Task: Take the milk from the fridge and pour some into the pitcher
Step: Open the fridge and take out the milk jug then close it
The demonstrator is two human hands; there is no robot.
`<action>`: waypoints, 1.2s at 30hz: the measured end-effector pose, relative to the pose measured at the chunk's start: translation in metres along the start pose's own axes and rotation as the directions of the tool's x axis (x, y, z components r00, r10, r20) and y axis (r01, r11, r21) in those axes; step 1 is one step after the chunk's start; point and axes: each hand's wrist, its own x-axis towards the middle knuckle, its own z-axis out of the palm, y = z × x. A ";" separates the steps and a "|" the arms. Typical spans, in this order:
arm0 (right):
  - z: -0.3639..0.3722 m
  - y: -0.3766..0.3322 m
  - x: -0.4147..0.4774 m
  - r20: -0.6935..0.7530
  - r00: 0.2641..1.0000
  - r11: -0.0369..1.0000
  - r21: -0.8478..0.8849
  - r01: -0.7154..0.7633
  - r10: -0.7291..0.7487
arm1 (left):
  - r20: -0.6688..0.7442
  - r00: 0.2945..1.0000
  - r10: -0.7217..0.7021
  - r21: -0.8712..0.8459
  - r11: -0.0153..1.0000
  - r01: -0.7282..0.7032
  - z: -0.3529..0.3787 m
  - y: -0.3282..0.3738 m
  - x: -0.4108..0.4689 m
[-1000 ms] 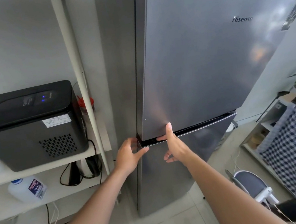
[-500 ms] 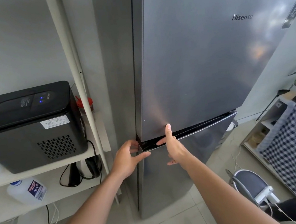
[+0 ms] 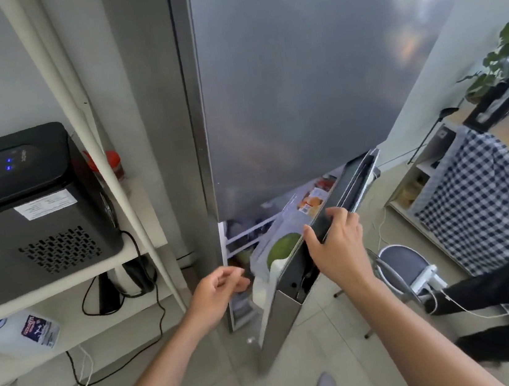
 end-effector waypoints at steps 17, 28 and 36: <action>-0.051 0.071 -0.026 0.076 0.993 0.973 -0.219 -0.067 0.085 | 0.321 0.944 -0.074 0.349 0.936 -0.045 0.133 -0.046 0.037; -0.091 0.121 -0.028 -0.012 1.000 0.952 -0.305 -0.029 0.027 | 0.456 0.856 -0.244 0.462 0.887 0.007 0.234 -0.093 0.055; -0.103 0.134 -0.028 -0.023 0.999 0.943 -0.330 -0.040 0.035 | 0.454 0.834 -0.313 0.441 0.893 0.095 0.260 -0.103 0.053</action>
